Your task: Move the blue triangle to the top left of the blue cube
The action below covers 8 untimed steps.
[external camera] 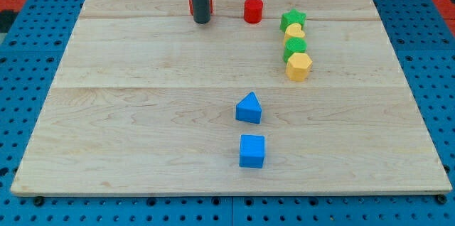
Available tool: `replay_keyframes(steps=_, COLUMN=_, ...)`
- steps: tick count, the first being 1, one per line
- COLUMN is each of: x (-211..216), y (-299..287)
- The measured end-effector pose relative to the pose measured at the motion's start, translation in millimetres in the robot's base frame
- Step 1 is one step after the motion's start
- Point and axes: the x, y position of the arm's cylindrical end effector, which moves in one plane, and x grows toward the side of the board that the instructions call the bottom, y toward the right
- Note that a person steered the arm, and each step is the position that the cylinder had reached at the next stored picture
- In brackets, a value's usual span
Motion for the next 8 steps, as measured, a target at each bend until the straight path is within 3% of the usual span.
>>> replay_keyframes(steps=1, x=54, y=-1)
replay_keyframes(steps=2, x=137, y=19)
replay_keyframes(steps=3, x=145, y=78)
replay_keyframes(steps=4, x=174, y=91)
replay_keyframes(steps=6, x=220, y=183)
replay_keyframes(steps=8, x=233, y=105)
